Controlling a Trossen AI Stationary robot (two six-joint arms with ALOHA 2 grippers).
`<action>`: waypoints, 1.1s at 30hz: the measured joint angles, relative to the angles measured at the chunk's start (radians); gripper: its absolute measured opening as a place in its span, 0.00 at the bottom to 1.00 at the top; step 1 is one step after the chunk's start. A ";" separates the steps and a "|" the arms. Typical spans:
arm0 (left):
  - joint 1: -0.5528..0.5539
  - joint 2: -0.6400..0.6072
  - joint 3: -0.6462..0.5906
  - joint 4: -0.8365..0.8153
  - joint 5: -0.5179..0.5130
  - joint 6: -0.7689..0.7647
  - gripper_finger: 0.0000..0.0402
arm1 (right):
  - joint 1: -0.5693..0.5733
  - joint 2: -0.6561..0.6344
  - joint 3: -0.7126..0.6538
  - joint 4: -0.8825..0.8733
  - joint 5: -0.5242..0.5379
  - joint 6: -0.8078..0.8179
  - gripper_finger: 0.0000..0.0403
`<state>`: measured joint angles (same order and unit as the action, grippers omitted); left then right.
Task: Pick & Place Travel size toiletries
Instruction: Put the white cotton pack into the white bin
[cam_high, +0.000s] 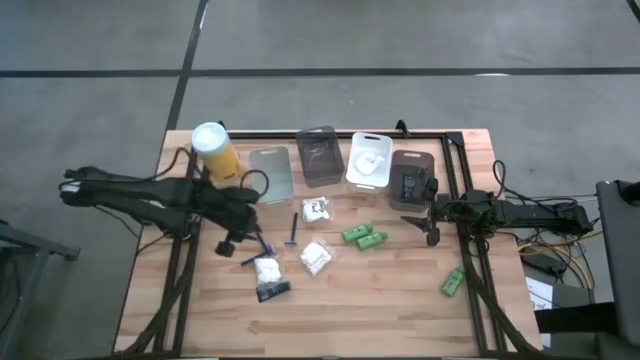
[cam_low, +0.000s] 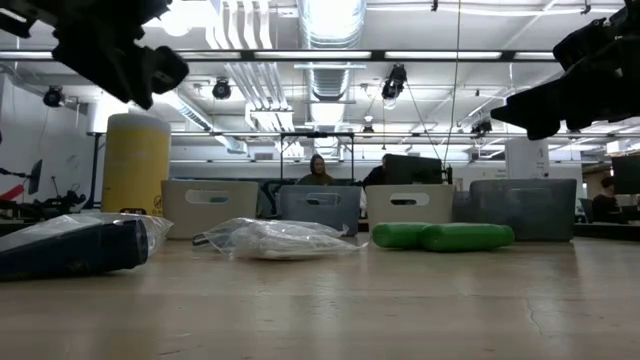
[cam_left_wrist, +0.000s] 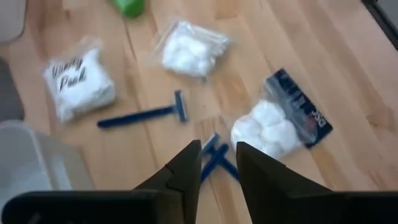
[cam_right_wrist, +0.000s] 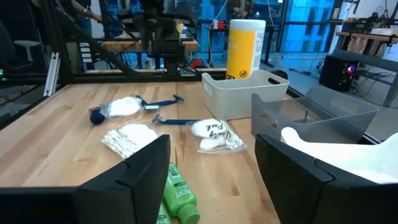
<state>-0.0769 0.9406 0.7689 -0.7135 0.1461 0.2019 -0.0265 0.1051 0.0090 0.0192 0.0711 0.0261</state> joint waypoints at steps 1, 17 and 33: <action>-0.008 0.018 -0.009 0.014 -0.002 0.000 0.28 | 0.000 0.001 0.000 0.000 0.000 0.000 0.59; -0.234 0.183 -0.137 0.216 -0.010 0.002 0.58 | 0.000 0.002 0.000 0.000 0.000 0.000 0.71; -0.255 0.414 -0.161 0.401 -0.061 0.008 0.60 | 0.000 0.002 0.000 0.000 0.000 0.000 0.83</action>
<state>-0.3316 1.3548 0.6076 -0.3126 0.0854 0.2100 -0.0265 0.1070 0.0090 0.0196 0.0715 0.0261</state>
